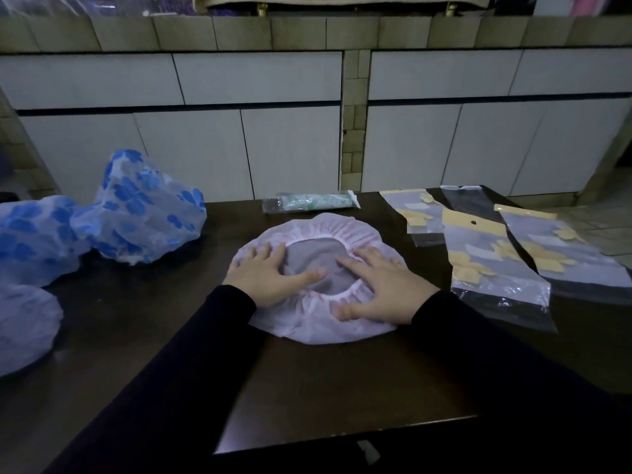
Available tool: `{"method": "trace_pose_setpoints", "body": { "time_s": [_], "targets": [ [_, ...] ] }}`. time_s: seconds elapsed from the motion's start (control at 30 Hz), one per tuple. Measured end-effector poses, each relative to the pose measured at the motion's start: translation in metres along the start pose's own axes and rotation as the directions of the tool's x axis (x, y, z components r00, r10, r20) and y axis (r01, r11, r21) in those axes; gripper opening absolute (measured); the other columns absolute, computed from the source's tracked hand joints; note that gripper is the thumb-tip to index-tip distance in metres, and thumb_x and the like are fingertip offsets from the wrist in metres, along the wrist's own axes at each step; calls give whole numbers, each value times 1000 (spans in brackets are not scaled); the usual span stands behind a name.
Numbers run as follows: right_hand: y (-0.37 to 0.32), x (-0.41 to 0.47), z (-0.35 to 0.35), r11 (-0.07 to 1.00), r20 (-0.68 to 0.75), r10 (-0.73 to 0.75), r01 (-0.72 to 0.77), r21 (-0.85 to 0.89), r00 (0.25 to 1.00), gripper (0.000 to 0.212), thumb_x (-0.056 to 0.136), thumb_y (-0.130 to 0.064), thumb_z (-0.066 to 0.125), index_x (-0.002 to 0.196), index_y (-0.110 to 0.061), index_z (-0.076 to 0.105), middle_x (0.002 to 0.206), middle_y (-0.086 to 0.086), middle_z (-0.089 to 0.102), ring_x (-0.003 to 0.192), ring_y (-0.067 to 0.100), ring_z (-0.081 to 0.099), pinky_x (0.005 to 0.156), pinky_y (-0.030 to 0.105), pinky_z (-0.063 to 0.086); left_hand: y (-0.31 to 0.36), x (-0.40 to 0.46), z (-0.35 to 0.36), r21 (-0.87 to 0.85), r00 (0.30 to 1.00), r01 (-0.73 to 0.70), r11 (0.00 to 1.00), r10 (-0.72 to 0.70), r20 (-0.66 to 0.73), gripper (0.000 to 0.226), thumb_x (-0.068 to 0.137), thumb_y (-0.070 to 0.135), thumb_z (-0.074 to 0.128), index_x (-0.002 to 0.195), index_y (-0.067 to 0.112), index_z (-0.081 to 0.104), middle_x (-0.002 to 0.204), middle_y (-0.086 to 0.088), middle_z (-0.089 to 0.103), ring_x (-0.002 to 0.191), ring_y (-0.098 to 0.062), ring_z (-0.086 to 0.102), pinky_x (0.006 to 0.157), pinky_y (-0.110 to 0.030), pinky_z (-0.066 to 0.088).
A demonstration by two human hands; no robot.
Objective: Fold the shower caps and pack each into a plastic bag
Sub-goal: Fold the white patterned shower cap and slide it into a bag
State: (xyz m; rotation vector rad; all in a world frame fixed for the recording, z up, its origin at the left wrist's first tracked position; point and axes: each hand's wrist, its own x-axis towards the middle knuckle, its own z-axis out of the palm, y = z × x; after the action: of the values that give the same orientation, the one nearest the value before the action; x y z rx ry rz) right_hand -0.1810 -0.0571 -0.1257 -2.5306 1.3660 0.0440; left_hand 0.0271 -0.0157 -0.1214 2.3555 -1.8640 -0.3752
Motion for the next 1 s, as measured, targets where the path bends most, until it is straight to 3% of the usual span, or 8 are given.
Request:
{"method": "trace_pose_setpoints", "body": {
  "time_s": [0.13, 0.23, 0.37, 0.53, 0.6, 0.73, 0.83, 1.0],
  "targets": [
    [10, 1, -16, 998, -268, -41, 55, 44, 963, 92, 71, -67, 65, 148, -39, 24, 157, -5, 16, 144, 22, 18, 117, 49, 16, 6, -6, -4, 80, 951, 208, 975, -183, -249, 98, 71, 91, 16, 127, 20, 54, 128, -10, 56, 113, -28, 52, 87, -40, 39],
    [12, 3, -17, 959, -403, 246, -160, 235, 882, 77, 80, -48, 68, 145, -27, 33, 145, 4, 34, 132, 24, 38, 106, 38, 37, 9, -17, -19, 169, 941, 246, 954, -193, -279, 88, 77, 85, 26, 107, 13, 65, 102, -9, 64, 81, -21, 54, 65, -29, 38],
    [9, 16, -18, 825, -180, 503, -407, 392, 846, 47, 86, -37, 66, 123, -12, 53, 112, 6, 58, 98, 20, 57, 81, 29, 46, 14, -25, -43, 245, 970, 220, 944, -184, -161, 77, 72, 82, 46, 103, 13, 63, 97, -2, 62, 88, -20, 59, 70, -29, 43],
    [13, 29, -26, 856, -205, 273, -140, 498, 940, 52, 80, 1, 69, 127, -20, 58, 114, -3, 57, 100, 11, 53, 86, 19, 41, 26, 10, -59, 200, 974, -77, 977, 117, -196, 37, 84, 55, 56, 93, 22, 68, 107, -2, 66, 97, -24, 60, 83, -33, 49],
    [14, 30, -25, 838, -243, 164, -5, 546, 956, 63, 76, 7, 69, 129, -23, 56, 111, -4, 54, 90, 7, 52, 78, 12, 42, 29, 33, -51, 90, 965, -160, 983, 175, -195, 29, 87, 44, 57, 112, 29, 63, 125, -3, 60, 113, -27, 55, 98, -39, 44],
    [18, 36, -23, 771, -327, 255, 12, 636, 910, 64, 79, -2, 73, 134, -24, 50, 118, 0, 56, 86, 7, 53, 77, 16, 43, 21, 60, -26, -63, 979, -142, 988, 131, -155, 43, 85, 36, 58, 127, 30, 55, 126, 3, 60, 117, -22, 54, 102, -35, 39],
    [23, 40, -23, 720, -267, 404, -124, 683, 875, 62, 82, -26, 75, 137, -16, 48, 114, 2, 60, 97, 13, 55, 84, 23, 42, 16, 68, -22, -208, 975, -175, 962, 140, -173, 22, 82, 28, 71, 100, 16, 71, 89, 3, 67, 85, -12, 61, 65, -10, 40],
    [26, 49, -23, 691, -313, 440, -94, 717, 842, 10, 88, -25, 68, 84, -16, 67, 93, 2, 67, 80, 11, 55, 75, 24, 40, 7, 78, -17, -348, 947, -179, 920, 66, -314, 23, 89, 32, 63, 68, 23, 62, 67, 6, 59, 75, -16, 58, 68, -22, 37]
  ]
}}
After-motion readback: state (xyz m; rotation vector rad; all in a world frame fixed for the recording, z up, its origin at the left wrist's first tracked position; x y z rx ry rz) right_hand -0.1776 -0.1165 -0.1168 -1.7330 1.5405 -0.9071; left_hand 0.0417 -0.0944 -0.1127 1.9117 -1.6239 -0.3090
